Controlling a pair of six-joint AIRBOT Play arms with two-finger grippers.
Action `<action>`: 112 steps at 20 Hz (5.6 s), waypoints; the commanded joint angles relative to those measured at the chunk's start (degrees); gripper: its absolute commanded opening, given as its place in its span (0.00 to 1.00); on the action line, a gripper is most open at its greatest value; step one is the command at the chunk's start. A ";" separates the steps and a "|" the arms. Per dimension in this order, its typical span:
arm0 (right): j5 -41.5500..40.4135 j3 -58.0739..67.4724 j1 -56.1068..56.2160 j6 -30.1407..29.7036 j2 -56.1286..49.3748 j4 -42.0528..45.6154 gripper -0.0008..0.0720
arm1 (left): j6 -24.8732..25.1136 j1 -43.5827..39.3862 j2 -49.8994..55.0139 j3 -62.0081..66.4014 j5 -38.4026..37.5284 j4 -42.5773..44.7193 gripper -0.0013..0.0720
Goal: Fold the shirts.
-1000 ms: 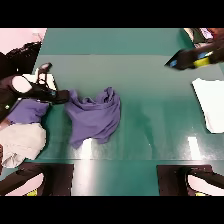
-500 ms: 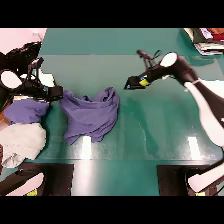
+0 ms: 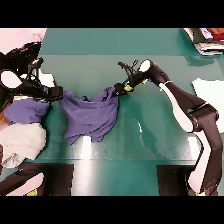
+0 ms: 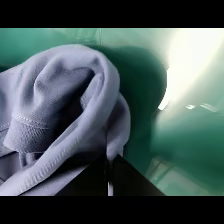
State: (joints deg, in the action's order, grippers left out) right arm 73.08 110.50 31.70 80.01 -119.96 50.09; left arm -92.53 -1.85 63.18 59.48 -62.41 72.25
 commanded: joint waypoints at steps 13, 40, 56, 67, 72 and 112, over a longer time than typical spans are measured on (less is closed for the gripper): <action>-1.07 0.46 -15.45 -1.86 48.19 14.62 0.03 | 3.76 0.11 -16.48 36.48 0.74 -6.97 0.05; -18.43 -22.99 -13.84 5.97 28.17 19.93 0.03 | 7.45 0.11 17.75 9.46 20.50 -8.87 0.05; -9.27 -27.63 -19.80 0.26 38.12 19.98 0.48 | 8.98 2.69 18.05 9.07 -1.95 -10.56 0.67; -4.24 -42.88 -26.10 0.24 58.16 19.96 0.48 | 10.29 -10.69 9.27 -18.60 11.06 -26.49 0.67; -3.61 -42.88 -26.12 0.26 59.71 20.06 0.48 | 10.01 -10.78 9.68 -18.64 14.12 -29.46 0.54; -11.87 -6.19 -40.89 -10.10 59.84 1.14 0.03 | 13.03 4.87 -12.72 43.74 4.76 -18.34 0.05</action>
State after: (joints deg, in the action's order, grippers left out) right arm 64.01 95.31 -9.19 69.89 -66.37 50.92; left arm -79.42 3.03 52.60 89.60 -57.80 52.88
